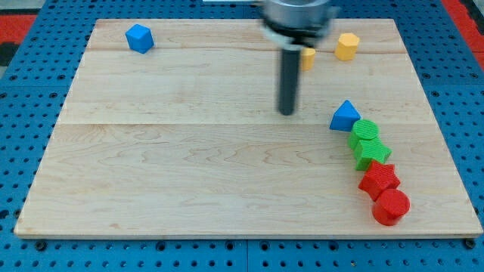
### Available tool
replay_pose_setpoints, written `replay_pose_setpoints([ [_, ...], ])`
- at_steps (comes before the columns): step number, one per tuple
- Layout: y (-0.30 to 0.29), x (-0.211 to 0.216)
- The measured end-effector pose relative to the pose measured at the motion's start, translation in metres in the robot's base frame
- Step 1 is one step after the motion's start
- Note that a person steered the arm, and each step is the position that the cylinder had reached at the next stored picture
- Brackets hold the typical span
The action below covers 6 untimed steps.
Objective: Move the red star parallel to the left of the green circle
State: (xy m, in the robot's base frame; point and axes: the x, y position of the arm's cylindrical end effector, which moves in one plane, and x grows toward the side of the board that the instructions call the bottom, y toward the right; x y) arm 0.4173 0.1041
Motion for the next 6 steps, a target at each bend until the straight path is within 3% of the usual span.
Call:
replay_pose_setpoints([
  [1,0.058,-0.030],
  [2,0.136,-0.029],
  [3,0.193,0.047],
  [4,0.186,0.120],
  [6,0.149,0.116],
])
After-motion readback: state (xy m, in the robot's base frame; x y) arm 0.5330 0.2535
